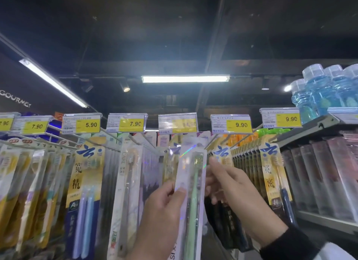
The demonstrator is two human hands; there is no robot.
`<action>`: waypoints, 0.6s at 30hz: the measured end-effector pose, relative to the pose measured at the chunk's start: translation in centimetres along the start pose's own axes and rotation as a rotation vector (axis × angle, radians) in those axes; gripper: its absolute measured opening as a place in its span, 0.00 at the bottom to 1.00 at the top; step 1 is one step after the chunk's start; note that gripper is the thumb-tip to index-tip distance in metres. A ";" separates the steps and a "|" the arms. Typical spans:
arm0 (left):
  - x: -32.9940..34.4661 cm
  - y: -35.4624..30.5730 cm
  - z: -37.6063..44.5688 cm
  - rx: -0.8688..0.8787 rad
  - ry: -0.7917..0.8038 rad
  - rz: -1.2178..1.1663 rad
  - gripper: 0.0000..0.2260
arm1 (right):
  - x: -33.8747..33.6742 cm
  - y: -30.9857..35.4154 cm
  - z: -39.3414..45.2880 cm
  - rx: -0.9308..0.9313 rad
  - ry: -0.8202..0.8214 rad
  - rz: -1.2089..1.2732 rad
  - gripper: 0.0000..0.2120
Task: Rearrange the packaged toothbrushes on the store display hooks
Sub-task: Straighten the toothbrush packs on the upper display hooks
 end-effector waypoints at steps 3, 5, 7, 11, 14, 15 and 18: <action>1.8 -0.4 0.1 0.007 0.055 0.020 0.24 | -1.6 0.6 -0.4 -0.107 -0.036 -0.091 0.15; 2.8 -0.8 0.3 0.006 0.057 0.023 0.20 | -2.6 0.9 0.0 -0.102 -0.084 -0.126 0.15; 3.7 -1.0 0.5 0.010 0.046 0.046 0.19 | -3.2 1.2 0.4 -0.087 -0.119 -0.186 0.16; 5.2 -1.3 1.0 0.014 0.067 0.039 0.19 | -4.0 1.9 1.0 -0.091 -0.140 -0.190 0.17; 6.0 -1.3 1.4 0.007 0.062 0.034 0.19 | -4.5 2.0 1.2 -0.089 -0.159 -0.207 0.17; 6.1 -1.1 1.5 0.008 0.061 0.033 0.20 | -4.7 1.8 1.2 -0.091 -0.169 -0.221 0.17; 6.3 -0.8 1.5 -0.037 0.118 0.000 0.20 | -5.1 1.6 1.2 -0.095 -0.199 -0.256 0.15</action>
Point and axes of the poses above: each hand's wrist, its own z-axis towards the middle knuckle, its own x-axis out of the palm, y = z × x, the point moved 1 cm from there along z, towards the middle knuckle, and after that the axes turned 5 degrees about -x, right-handed, at the moved point
